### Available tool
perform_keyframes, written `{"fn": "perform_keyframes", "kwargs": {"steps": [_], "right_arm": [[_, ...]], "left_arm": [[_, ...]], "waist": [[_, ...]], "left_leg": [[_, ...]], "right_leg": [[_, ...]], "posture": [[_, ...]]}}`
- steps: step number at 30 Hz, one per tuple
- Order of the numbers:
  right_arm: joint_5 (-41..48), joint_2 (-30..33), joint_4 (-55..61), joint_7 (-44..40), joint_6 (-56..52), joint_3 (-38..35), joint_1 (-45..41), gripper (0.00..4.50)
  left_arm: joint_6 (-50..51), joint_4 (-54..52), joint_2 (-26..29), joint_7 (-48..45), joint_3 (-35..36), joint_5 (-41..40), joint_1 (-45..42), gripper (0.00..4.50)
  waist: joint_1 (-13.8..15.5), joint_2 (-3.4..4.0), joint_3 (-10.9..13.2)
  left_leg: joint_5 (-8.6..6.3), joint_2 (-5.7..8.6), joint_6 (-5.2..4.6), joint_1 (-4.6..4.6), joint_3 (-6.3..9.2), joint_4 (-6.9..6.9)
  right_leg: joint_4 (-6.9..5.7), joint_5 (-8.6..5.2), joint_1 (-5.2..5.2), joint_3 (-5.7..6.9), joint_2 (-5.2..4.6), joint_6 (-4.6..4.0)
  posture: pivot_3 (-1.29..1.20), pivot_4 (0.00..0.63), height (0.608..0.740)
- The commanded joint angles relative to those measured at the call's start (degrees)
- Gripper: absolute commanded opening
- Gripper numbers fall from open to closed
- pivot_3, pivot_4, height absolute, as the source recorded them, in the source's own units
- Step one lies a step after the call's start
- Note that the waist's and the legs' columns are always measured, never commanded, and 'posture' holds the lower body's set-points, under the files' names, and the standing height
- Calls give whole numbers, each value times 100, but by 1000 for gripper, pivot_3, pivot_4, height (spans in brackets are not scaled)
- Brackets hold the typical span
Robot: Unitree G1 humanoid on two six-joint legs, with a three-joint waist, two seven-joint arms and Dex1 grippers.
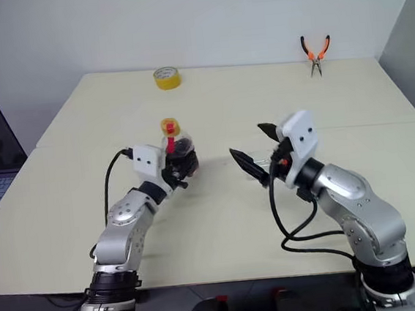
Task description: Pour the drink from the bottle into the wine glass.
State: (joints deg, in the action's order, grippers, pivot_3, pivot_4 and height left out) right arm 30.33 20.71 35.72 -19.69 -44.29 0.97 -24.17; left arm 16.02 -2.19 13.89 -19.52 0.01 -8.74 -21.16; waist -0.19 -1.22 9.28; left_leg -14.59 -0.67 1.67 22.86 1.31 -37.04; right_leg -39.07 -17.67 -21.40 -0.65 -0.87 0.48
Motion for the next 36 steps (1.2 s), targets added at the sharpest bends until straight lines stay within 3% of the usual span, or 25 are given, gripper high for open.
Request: {"fn": "perform_keyframes", "kwargs": {"steps": [1,8,24,27,34,36], "right_arm": [[-23,-349,16,500,-447,215,-509,4500],[-222,-1270,-480,1088,-776,680,-967,4500],[-995,-1969,-1294,1350,-157,852,-1192,4500],[-1047,-1999,-1322,1349,-151,865,-1159,3894],[-1086,-2045,-1286,1280,-123,802,-1102,1369],[-1075,-1996,-1289,1178,-106,796,-1071,1245]], "left_arm": [[-105,-469,-111,181,-363,357,-35,1848],[-117,-466,-341,289,-654,555,156,1833],[-228,-352,-520,322,-729,701,123,1817],[-222,-367,-533,329,-723,721,127,1814],[-153,-426,-563,339,-689,726,151,1747],[-116,-459,-563,344,-669,712,166,1607]], "waist": [[-1,0,0],[-26,1,0],[-29,1,0],[-29,1,0],[-31,1,0],[-31,1,0]], "left_leg": [[0,1,0,0,-1,0],[0,0,-1,4,-4,1],[0,1,-3,5,-3,2],[0,1,-3,6,-3,2],[0,1,-3,6,-2,4],[0,2,-3,6,-2,3]], "right_leg": [[-1,0,0,0,-1,0],[-3,0,-9,-4,0,-1],[-4,0,-10,-1,-1,-1],[-4,0,-11,-1,-1,-1],[-3,0,-11,0,-1,-1],[-3,0,-11,0,-1,-1]], "posture": [[0,150,740],[0,150,740],[0,150,740],[0,150,740],[0,150,740],[0,150,740]]}}
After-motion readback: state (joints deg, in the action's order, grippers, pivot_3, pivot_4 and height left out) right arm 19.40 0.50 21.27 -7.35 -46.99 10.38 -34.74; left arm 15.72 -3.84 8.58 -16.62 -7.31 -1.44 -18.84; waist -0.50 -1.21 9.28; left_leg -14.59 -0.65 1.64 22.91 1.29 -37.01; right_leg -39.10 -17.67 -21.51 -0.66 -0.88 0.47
